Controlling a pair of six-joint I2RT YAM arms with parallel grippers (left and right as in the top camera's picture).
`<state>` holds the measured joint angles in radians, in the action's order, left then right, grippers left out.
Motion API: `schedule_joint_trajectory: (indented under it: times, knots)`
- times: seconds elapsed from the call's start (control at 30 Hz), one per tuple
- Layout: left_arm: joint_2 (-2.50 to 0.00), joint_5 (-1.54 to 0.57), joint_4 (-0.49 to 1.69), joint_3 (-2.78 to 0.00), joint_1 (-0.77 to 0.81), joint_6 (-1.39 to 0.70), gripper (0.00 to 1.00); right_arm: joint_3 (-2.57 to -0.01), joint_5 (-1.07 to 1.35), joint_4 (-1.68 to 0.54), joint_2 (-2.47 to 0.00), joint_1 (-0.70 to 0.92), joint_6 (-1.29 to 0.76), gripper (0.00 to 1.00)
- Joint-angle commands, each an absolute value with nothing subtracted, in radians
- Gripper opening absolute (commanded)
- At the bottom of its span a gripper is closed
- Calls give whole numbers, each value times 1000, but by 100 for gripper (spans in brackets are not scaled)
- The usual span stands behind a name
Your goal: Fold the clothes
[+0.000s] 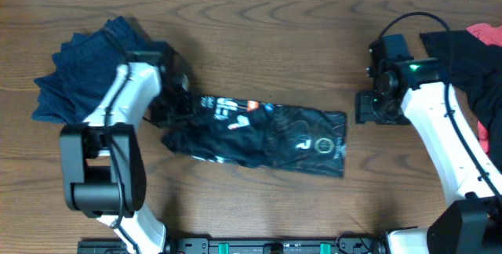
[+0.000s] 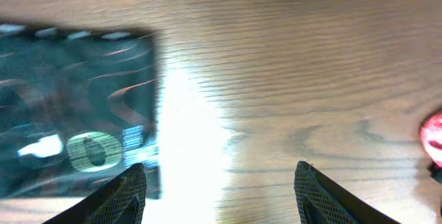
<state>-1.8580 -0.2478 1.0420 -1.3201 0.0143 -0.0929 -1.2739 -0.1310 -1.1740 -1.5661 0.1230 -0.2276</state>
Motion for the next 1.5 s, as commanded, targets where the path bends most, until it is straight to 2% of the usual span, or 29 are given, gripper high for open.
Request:
schedule_joint_trajectory:
  times: [0.0,0.17,0.33,0.6,0.77,1.0,1.3,1.37,1.43,1.47]
  knots:
    - [-1795,-205,1104,-1409,-1,-88,6,-1273,-154,-1176,-1571,88,-239,67]
    - [-1738,-260,1155,-1441,80,-91,6,-1273,-154,-1174,-1571,69,-231,67]
    - [-1719,-283,1147,-1441,261,-110,6,-1273,-154,-1175,-1571,68,-219,67]
    - [-1738,-276,1023,-1435,583,-192,7,-1273,-153,-1183,-1571,68,-208,68]
    - [-1785,-212,929,-1428,719,-197,9,-1273,-153,-1190,-1571,68,-204,67]
    - [-1858,-208,872,-1428,795,-205,9,-1273,-153,-1210,-1571,68,-204,67]
    - [-1863,-209,822,-1428,805,-211,10,-1273,-150,-1216,-1571,68,-204,68]
    - [-1863,-209,819,-1428,805,-229,17,-1273,-149,-1216,-1571,68,-204,68]
    - [-1863,-224,811,-1428,805,-246,39,-1273,-149,-1215,-1571,68,-204,68]
    - [-1863,-252,804,-1428,805,-246,41,-1273,-150,-1212,-1571,68,-202,68]
